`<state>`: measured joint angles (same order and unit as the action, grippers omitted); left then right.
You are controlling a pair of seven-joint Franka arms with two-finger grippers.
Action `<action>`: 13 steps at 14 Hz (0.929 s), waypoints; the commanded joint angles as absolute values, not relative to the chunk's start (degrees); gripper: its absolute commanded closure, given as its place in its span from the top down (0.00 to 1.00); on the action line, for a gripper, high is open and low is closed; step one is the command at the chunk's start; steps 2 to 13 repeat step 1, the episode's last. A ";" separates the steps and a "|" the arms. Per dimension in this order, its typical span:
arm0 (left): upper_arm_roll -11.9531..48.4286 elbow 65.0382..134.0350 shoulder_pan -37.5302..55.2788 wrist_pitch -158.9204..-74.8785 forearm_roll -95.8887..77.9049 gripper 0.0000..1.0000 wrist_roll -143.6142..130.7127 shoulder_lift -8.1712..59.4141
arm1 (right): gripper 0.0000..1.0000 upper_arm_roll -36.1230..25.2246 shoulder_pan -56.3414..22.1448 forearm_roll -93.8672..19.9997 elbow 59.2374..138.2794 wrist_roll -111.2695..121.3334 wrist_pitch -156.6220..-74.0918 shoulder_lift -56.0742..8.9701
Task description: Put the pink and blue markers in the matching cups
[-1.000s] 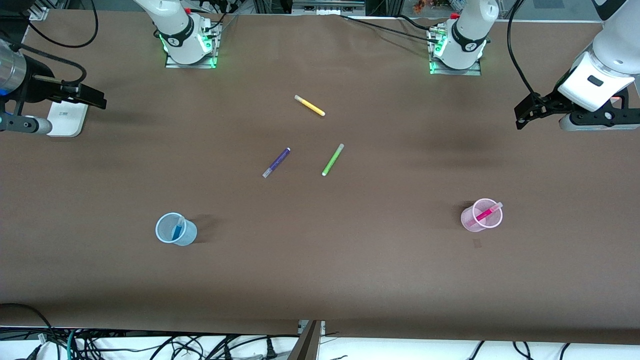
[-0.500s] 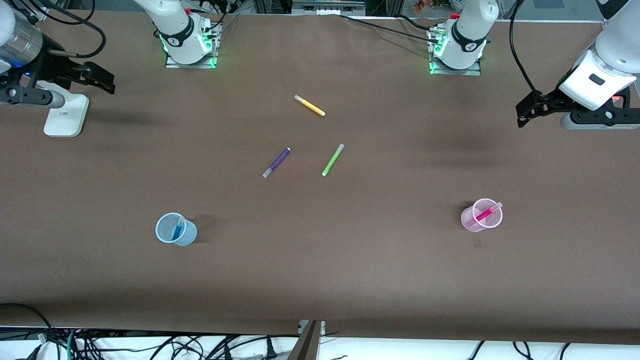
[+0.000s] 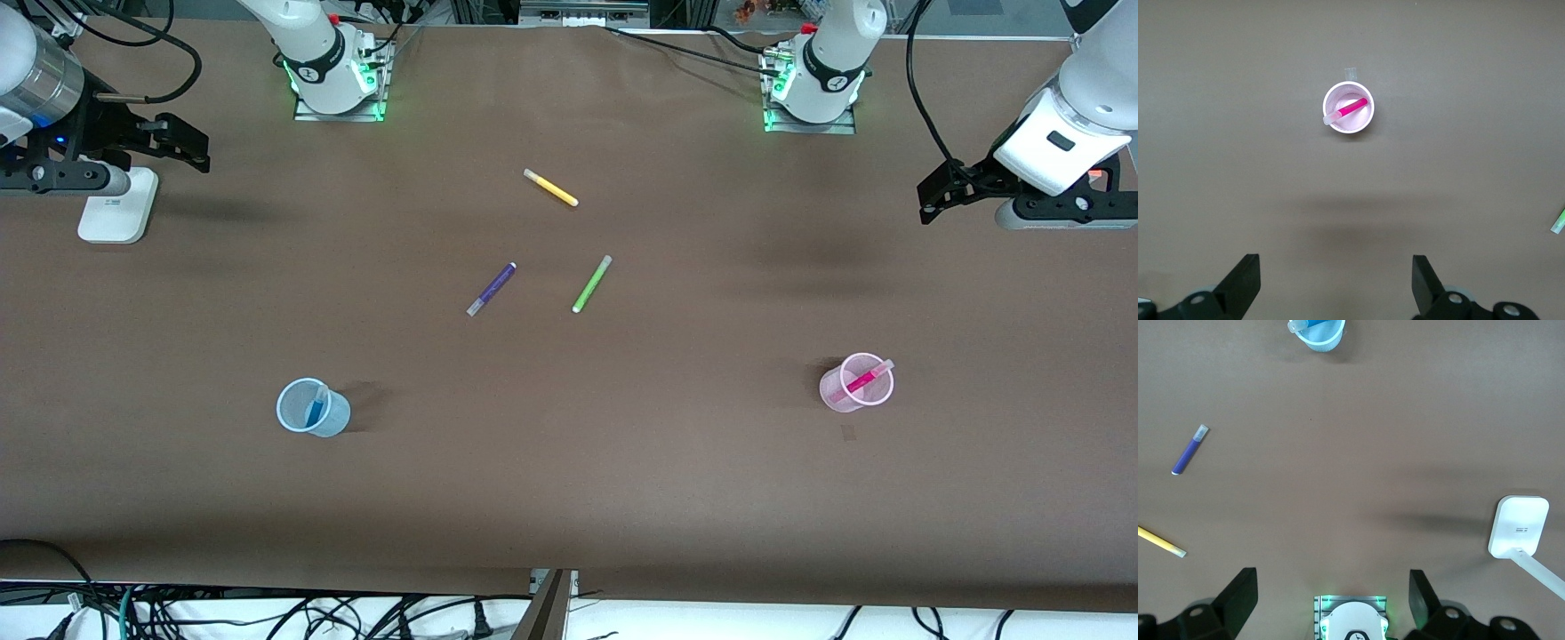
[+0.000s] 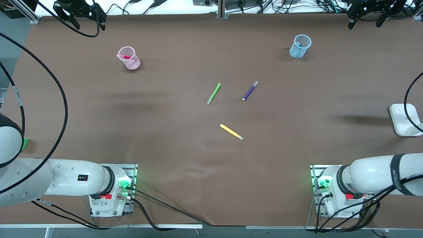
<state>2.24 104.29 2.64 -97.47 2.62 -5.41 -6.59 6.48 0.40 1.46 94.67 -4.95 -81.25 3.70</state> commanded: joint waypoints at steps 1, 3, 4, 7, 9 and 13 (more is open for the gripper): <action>2.11 102.57 2.72 -95.98 3.60 1.00 -4.39 -5.98 | 1.00 6.24 0.26 1.85 95.45 -4.22 -82.09 4.48; 2.11 102.57 2.72 -95.98 3.60 1.00 -4.39 -5.98 | 1.00 6.24 0.26 1.85 95.45 -4.22 -82.09 4.48; 2.11 102.57 2.72 -95.98 3.60 1.00 -4.39 -5.98 | 1.00 6.24 0.26 1.85 95.45 -4.22 -82.09 4.48; 2.11 102.57 2.72 -95.98 3.60 1.00 -4.39 -5.98 | 1.00 6.24 0.26 1.85 95.45 -4.22 -82.09 4.48; 2.11 102.57 2.72 -95.98 3.60 1.00 -4.39 -5.98 | 1.00 6.24 0.26 1.85 95.45 -4.22 -82.09 4.48; 2.11 102.57 2.72 -95.98 3.60 1.00 -4.39 -5.98 | 1.00 6.24 0.26 1.85 95.45 -4.22 -82.09 4.48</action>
